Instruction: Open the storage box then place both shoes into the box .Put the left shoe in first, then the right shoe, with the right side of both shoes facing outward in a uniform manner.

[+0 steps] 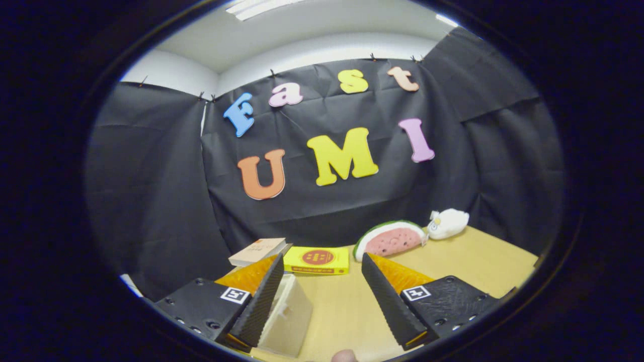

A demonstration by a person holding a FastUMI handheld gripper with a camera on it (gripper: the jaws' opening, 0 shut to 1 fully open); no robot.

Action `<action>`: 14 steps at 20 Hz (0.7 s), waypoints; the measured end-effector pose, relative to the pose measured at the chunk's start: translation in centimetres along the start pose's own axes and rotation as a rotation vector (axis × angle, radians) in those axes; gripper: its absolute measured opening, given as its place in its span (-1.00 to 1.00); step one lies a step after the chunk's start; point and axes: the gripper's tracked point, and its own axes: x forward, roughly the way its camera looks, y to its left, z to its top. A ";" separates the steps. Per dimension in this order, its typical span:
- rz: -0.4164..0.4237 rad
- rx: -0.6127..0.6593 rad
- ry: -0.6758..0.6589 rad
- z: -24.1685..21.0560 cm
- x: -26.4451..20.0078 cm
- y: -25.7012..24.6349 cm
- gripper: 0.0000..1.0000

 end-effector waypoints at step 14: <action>-0.037 -0.083 -0.161 2.8 -7.6 -16.0 0.89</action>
